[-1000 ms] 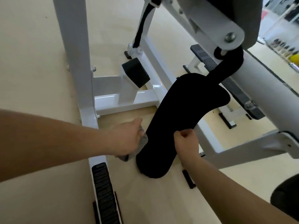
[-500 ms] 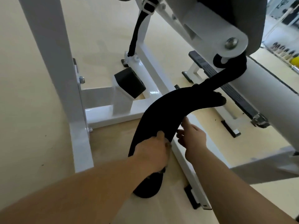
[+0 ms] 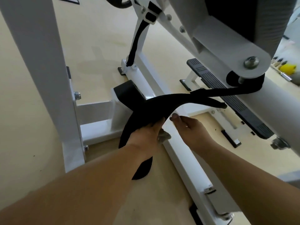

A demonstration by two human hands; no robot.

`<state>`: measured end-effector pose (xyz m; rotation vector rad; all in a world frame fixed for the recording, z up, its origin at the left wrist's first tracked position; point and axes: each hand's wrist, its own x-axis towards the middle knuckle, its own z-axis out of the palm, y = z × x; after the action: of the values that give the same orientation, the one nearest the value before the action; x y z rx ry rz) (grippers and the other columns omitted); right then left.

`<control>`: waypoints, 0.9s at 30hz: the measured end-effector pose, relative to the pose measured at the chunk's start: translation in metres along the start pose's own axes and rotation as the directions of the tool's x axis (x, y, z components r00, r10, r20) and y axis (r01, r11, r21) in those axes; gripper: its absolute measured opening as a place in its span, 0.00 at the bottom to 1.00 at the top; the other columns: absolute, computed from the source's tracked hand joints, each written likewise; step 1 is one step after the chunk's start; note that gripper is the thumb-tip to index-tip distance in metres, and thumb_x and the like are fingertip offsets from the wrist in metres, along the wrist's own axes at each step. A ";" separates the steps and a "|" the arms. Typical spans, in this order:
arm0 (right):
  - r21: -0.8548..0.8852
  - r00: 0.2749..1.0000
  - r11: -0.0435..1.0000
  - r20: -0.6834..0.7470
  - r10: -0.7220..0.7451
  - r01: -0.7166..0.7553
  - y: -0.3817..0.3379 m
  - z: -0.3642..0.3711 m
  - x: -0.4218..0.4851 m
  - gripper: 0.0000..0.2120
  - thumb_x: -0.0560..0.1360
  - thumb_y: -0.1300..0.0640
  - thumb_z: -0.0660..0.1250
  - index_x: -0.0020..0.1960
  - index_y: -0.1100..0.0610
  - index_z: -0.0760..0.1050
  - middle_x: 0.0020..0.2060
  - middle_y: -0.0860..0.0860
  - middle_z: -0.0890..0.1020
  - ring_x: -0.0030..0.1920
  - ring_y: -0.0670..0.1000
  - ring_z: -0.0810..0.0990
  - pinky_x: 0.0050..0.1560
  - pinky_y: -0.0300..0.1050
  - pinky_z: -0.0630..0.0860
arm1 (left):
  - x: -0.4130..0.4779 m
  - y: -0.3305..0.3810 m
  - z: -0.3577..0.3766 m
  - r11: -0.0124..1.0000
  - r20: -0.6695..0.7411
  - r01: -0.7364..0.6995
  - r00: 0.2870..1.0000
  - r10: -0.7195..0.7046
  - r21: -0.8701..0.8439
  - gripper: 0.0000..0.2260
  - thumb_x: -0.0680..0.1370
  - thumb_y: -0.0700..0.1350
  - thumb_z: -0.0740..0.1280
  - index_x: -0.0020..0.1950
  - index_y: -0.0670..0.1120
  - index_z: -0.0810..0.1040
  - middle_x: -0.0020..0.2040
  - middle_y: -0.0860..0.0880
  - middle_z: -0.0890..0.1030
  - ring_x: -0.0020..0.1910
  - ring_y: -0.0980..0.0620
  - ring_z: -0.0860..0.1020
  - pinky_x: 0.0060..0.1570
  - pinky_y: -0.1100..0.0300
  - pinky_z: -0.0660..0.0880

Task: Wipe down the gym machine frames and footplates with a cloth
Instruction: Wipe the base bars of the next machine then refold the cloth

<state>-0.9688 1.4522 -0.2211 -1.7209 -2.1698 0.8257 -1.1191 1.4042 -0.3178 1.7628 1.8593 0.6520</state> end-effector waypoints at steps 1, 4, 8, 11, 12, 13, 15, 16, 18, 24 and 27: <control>-0.042 0.999 0.999 0.005 -0.032 0.032 -0.001 -0.004 0.004 0.26 0.81 0.31 0.54 0.57 0.46 0.84 0.35 0.42 0.80 0.44 0.50 0.80 0.51 0.45 0.75 | 0.007 -0.006 -0.008 1.000 -0.055 0.029 0.998 -0.029 0.005 0.28 0.83 0.50 0.64 0.79 0.60 0.55 0.66 0.53 0.78 0.64 0.48 0.78 0.63 0.47 0.78; -0.139 0.977 0.968 0.036 -0.208 0.211 -0.013 -0.006 0.011 0.37 0.78 0.27 0.47 0.59 0.52 0.83 0.27 0.38 0.75 0.37 0.45 0.77 0.47 0.42 0.75 | 0.013 -0.024 -0.026 0.997 -0.193 0.074 0.978 -0.078 -0.028 0.08 0.83 0.49 0.64 0.62 0.56 0.72 0.55 0.55 0.79 0.54 0.51 0.79 0.59 0.53 0.77; 0.066 0.928 0.926 -0.020 -0.372 0.372 -0.032 0.007 0.015 0.25 0.84 0.38 0.49 0.69 0.46 0.78 0.43 0.37 0.82 0.39 0.31 0.75 0.47 0.27 0.68 | 0.006 -0.020 -0.010 0.992 -0.169 0.062 0.985 -0.043 0.107 0.12 0.83 0.53 0.62 0.65 0.57 0.76 0.71 0.56 0.71 0.68 0.50 0.70 0.66 0.53 0.70; 0.166 0.969 0.957 0.033 -0.246 0.238 -0.030 0.002 0.028 0.26 0.81 0.31 0.49 0.65 0.38 0.80 0.33 0.30 0.80 0.38 0.37 0.77 0.46 0.30 0.68 | 0.003 -0.009 0.015 0.974 -0.191 0.224 0.955 -0.228 -0.041 0.15 0.83 0.54 0.62 0.69 0.58 0.74 0.65 0.52 0.76 0.64 0.48 0.75 0.59 0.50 0.77; 0.209 0.978 0.958 0.038 -0.207 0.194 -0.029 -0.001 0.034 0.25 0.80 0.28 0.51 0.60 0.36 0.82 0.36 0.30 0.82 0.42 0.39 0.79 0.49 0.31 0.69 | 0.003 -0.006 0.023 0.946 -0.181 0.307 0.929 -0.322 -0.107 0.14 0.83 0.55 0.62 0.69 0.57 0.74 0.62 0.51 0.79 0.62 0.47 0.78 0.57 0.51 0.78; 0.224 0.984 0.961 0.043 -0.176 0.162 -0.030 -0.005 0.039 0.26 0.77 0.25 0.52 0.55 0.34 0.83 0.37 0.31 0.83 0.46 0.38 0.79 0.54 0.34 0.69 | 0.004 -0.003 0.032 0.905 -0.157 0.391 0.896 -0.416 -0.165 0.15 0.83 0.56 0.61 0.68 0.55 0.73 0.62 0.49 0.80 0.62 0.46 0.78 0.56 0.52 0.77; 0.261 0.987 0.957 0.067 -0.149 0.127 -0.033 -0.013 0.048 0.29 0.67 0.16 0.49 0.46 0.28 0.83 0.46 0.38 0.86 0.60 0.42 0.78 0.69 0.44 0.65 | 0.004 0.004 0.051 0.800 -0.088 0.530 0.816 -0.571 -0.280 0.18 0.84 0.57 0.61 0.70 0.50 0.73 0.64 0.46 0.79 0.64 0.44 0.77 0.57 0.52 0.74; 0.279 0.985 0.953 0.087 -0.150 0.120 -0.034 -0.016 0.051 0.30 0.63 0.13 0.48 0.42 0.27 0.82 0.54 0.44 0.86 0.65 0.47 0.77 0.74 0.51 0.62 | 0.006 0.009 0.060 0.753 -0.053 0.561 0.789 -0.612 -0.345 0.19 0.84 0.56 0.60 0.71 0.48 0.72 0.66 0.44 0.78 0.65 0.43 0.76 0.58 0.53 0.74; 0.279 0.979 0.956 0.153 -0.135 0.088 -0.035 -0.019 0.055 0.29 0.57 0.10 0.48 0.39 0.23 0.80 0.62 0.50 0.83 0.68 0.50 0.75 0.76 0.58 0.62 | 0.011 0.024 0.077 0.657 0.001 0.571 0.755 -0.656 -0.493 0.19 0.86 0.54 0.59 0.75 0.48 0.71 0.70 0.44 0.76 0.68 0.44 0.75 0.60 0.55 0.73; 0.384 0.992 0.918 0.113 0.060 -0.099 -0.033 -0.028 0.049 0.31 0.61 0.18 0.61 0.49 0.38 0.85 0.59 0.45 0.85 0.59 0.41 0.77 0.62 0.38 0.68 | 0.044 0.069 0.127 0.494 0.077 0.433 0.805 -0.588 -0.754 0.22 0.86 0.46 0.57 0.81 0.50 0.61 0.77 0.46 0.68 0.74 0.45 0.70 0.70 0.53 0.70; 0.394 0.976 0.894 0.073 0.204 -0.216 -0.023 -0.035 0.047 0.34 0.65 0.24 0.63 0.57 0.47 0.82 0.66 0.58 0.80 0.58 0.54 0.78 0.50 0.36 0.68 | 0.059 0.075 0.159 0.494 0.145 0.471 0.815 -0.562 -0.731 0.27 0.85 0.43 0.56 0.83 0.45 0.52 0.82 0.37 0.54 0.81 0.34 0.54 0.77 0.44 0.58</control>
<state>-0.9824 1.5034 -0.1870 -1.7473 -1.6903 1.2572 -0.9616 1.4679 -0.3929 0.5799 1.6845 1.0709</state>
